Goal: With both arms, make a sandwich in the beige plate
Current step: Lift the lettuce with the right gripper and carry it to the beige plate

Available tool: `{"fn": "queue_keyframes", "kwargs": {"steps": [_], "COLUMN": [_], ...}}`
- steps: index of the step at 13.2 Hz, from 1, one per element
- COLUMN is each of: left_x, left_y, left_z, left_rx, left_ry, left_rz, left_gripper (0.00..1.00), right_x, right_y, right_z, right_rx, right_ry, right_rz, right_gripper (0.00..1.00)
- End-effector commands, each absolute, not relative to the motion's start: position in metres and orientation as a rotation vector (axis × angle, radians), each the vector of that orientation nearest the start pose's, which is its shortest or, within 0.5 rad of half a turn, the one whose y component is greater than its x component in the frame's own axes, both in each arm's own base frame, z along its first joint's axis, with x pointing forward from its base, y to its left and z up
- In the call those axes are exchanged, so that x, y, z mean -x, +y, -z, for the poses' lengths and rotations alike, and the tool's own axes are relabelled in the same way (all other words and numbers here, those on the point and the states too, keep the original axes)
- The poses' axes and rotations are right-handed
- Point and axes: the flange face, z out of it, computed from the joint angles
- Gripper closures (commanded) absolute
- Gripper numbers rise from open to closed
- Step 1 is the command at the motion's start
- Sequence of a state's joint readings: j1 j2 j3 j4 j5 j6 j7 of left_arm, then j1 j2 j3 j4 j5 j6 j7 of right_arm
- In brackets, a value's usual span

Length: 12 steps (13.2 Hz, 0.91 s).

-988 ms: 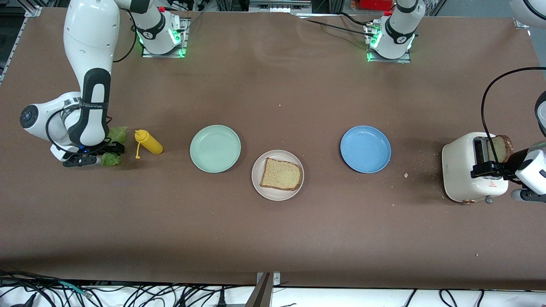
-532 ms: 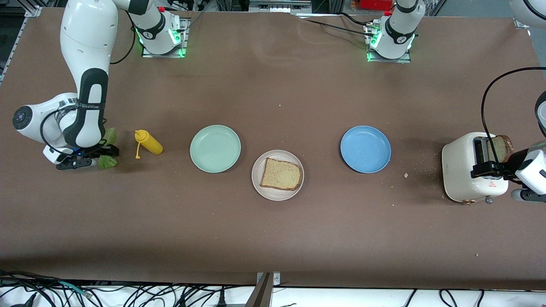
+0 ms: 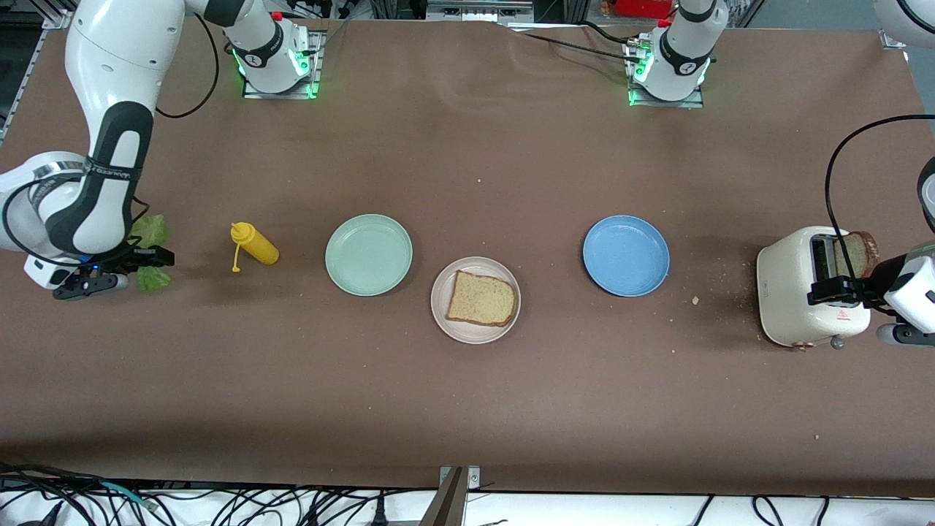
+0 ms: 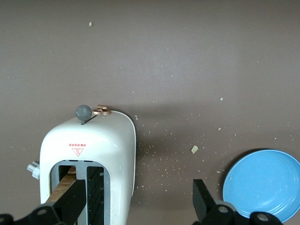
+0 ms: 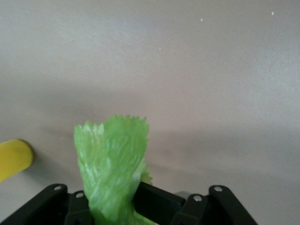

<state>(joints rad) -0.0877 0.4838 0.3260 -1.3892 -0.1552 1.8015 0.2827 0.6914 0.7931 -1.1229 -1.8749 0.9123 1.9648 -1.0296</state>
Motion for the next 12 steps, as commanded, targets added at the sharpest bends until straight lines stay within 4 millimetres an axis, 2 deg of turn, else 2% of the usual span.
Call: {"fn": "queue_keyframes", "kwargs": {"steps": [1, 3, 7, 8, 12], "left_x": [-0.681, -0.681, -0.681, -0.681, -0.681], "left_y": [0.112, 0.112, 0.113, 0.113, 0.112], "left_z": [-0.443, -0.443, -0.443, -0.443, -0.442], "left_rx": [3.111, 3.111, 3.11, 3.11, 3.109], "left_ry": [0.083, 0.083, 0.083, 0.083, 0.086], "left_rz": [-0.085, -0.085, -0.086, -0.084, -0.086], "left_gripper": [0.0, 0.0, 0.0, 0.0, 0.0], "right_x": [-0.602, -0.611, -0.628, -0.632, -0.656], "right_y": [-0.161, -0.153, -0.099, -0.075, 0.058], "right_z": [-0.29, -0.31, -0.347, -0.358, -0.397], "right_rx": [2.943, 2.925, 2.861, 2.83, 2.75], "right_ry": [-0.297, -0.249, -0.017, 0.065, 0.317], "right_rz": [-0.102, -0.169, -0.362, -0.406, -0.485], "right_gripper": [1.0, 1.0, 1.0, 1.0, 1.0]}}
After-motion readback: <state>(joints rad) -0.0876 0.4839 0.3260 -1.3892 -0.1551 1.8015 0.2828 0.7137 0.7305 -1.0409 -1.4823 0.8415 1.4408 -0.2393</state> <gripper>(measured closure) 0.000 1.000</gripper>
